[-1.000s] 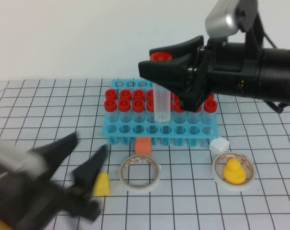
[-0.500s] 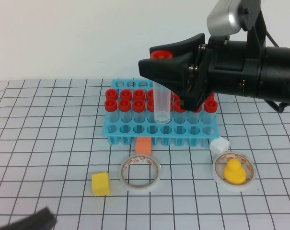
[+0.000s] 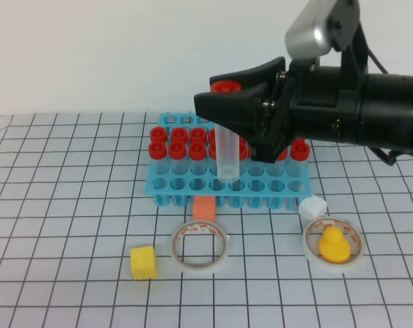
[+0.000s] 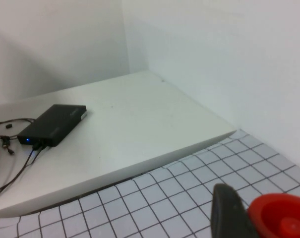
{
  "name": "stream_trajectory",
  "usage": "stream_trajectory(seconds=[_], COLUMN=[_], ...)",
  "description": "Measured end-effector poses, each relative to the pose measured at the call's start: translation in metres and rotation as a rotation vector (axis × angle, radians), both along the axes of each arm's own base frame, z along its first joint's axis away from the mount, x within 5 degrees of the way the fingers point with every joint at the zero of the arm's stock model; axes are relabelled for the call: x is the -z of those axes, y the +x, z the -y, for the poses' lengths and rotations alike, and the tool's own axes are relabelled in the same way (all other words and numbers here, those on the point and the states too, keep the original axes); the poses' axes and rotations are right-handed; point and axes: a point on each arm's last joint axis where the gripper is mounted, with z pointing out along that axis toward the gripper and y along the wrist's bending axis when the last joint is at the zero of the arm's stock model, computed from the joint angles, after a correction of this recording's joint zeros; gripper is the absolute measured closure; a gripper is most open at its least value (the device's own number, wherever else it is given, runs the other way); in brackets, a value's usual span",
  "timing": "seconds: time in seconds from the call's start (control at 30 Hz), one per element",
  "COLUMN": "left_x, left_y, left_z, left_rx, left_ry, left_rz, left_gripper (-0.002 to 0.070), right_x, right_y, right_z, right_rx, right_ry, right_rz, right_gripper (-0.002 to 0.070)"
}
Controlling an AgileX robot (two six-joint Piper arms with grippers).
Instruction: Place the test tubes
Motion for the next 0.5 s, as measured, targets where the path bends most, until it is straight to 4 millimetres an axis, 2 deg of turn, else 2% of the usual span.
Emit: stream_trajectory(seconds=[0.37, 0.5], left_x=[0.001, 0.001], left_y=[0.000, 0.000], left_z=[0.000, 0.000], left_rx=[0.006, 0.007], left_ry=[0.005, 0.005], left_rz=[-0.003, -0.004], left_gripper=[0.0675, 0.0675], right_x=[0.032, 0.037], right_y=[0.011, 0.013], right_z=[-0.013, -0.015], right_rx=[-0.089, -0.097], right_ry=[-0.028, -0.033], right_rz=[-0.061, -0.071], right_gripper=[0.0403, 0.0403])
